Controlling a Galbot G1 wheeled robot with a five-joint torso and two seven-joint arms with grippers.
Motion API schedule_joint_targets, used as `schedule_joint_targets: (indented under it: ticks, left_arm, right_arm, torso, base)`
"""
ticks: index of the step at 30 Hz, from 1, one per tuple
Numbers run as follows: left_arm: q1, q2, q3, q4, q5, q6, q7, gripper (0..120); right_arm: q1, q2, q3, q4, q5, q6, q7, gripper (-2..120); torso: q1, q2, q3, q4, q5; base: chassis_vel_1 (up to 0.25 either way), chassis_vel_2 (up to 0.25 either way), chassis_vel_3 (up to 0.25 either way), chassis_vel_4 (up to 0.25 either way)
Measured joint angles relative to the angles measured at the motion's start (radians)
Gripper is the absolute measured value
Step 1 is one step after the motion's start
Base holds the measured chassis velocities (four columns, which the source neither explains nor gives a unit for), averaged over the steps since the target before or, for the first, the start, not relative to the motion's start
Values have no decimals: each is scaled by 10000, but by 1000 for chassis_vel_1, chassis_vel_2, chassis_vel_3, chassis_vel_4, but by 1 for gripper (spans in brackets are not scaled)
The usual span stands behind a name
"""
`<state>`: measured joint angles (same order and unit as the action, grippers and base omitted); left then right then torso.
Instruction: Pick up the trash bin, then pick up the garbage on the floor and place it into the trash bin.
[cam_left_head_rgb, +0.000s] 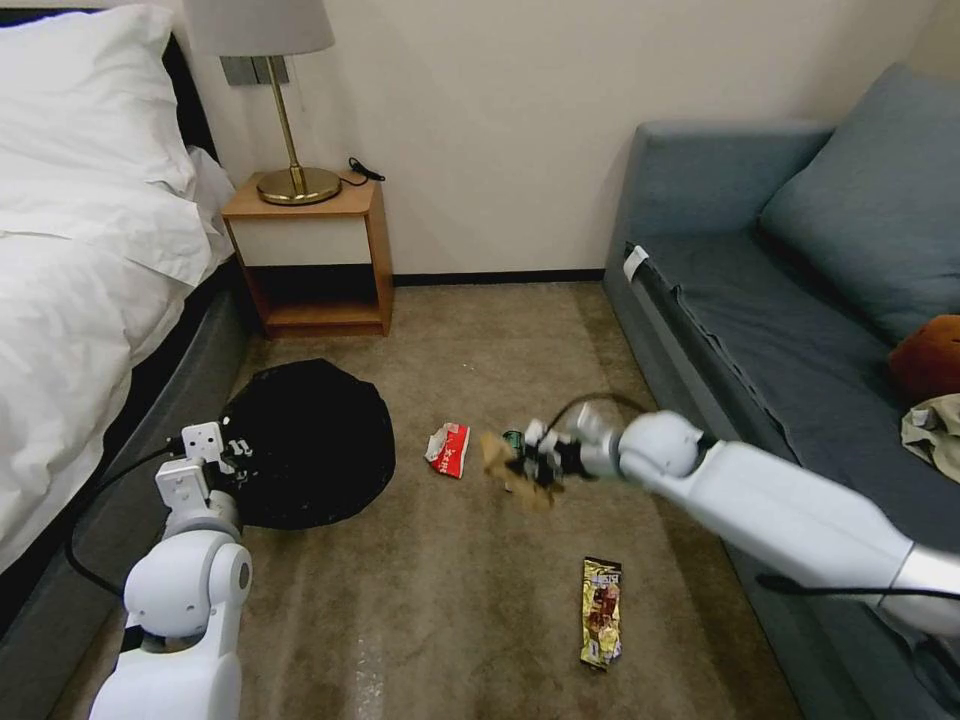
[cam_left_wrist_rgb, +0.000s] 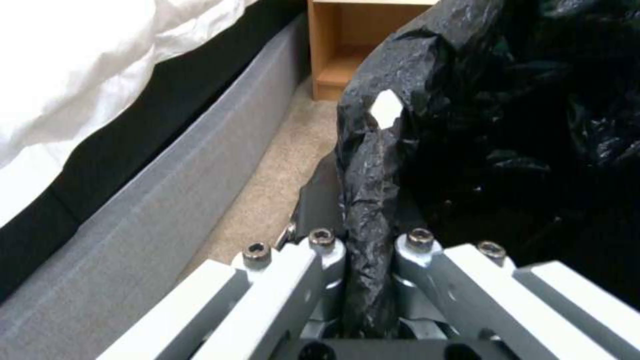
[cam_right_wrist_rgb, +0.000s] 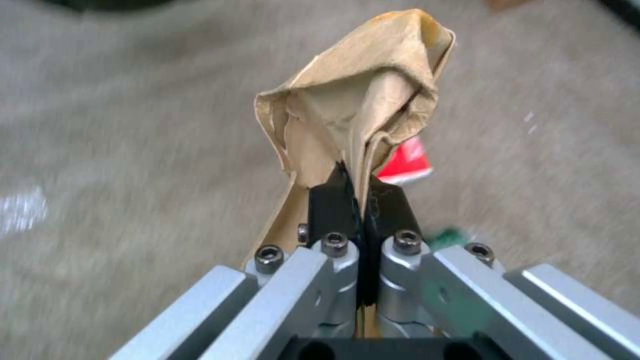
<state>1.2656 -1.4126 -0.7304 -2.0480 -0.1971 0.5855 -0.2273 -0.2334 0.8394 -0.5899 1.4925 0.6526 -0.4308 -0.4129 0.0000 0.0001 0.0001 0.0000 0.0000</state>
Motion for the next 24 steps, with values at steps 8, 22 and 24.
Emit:
schedule_joint_targets:
  ticks: [8, 22, 24]
  left_arm:
    - [53, 56, -137, -60, -107, -10, 24, 3]
    - [-296, -319, 396, 34, 97, 53, -19, 3]
    - [-296, -335, 429, 52, 114, 55, -19, 3]
  right_arm:
    - [505, 432, 744, 338, 453, 4, 74, 0]
    - [1498, 3131, -152, -438, 1837, 984, 411, 0]
    - [1497, 3670, -248, -645, 1820, 1037, 452, 0]
  torso:
    - [0, 0, 0, 0, -2]
    - [0, 0, 0, 1, -2]
    - [0, 0, 0, 6, -4]
  base:
    - [0, 0, 0, 0]
    - [0, 0, 0, 0]
    - [0, 0, 0, 0]
